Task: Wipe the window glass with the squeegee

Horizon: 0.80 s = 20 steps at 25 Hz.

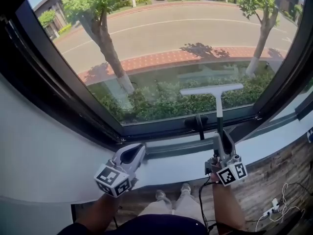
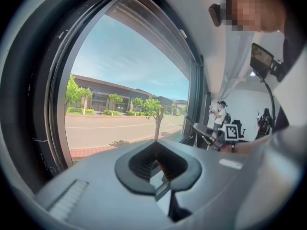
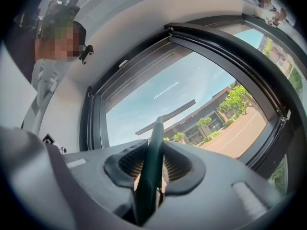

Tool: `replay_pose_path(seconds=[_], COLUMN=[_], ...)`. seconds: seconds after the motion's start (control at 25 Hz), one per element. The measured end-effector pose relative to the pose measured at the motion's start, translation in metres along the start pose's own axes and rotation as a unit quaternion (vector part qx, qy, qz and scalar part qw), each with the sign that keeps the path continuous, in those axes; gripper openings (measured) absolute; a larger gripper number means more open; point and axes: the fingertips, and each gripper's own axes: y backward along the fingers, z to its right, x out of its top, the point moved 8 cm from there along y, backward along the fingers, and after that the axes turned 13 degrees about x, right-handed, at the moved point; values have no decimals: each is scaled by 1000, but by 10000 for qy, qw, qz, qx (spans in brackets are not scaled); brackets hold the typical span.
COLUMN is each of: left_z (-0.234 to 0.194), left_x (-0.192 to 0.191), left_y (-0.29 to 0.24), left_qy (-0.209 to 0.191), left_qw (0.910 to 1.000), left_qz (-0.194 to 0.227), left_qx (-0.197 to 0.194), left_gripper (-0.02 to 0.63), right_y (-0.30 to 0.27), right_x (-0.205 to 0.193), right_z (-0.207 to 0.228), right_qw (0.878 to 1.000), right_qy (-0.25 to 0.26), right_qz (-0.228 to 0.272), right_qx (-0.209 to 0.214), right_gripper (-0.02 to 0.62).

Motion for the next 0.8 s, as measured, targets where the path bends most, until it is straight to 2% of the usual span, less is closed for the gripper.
replay_pose_path(seconds=[0.4,0.8], left_z=[5,4], left_x=[-8,-18], left_y=[-7,-12], left_qy=[57,88], left_qw=[9997,9995], left_qz=[-241,-290], left_qx=[-87,-71], left_gripper=[5,5], right_y=[28,49], right_x=[-41,-72], right_z=[15,27], right_qw=[9987,9939], right_qy=[-299,-576], right_qz=[-329,-784], right_qx=[-253,-517], right_gripper=[103,103])
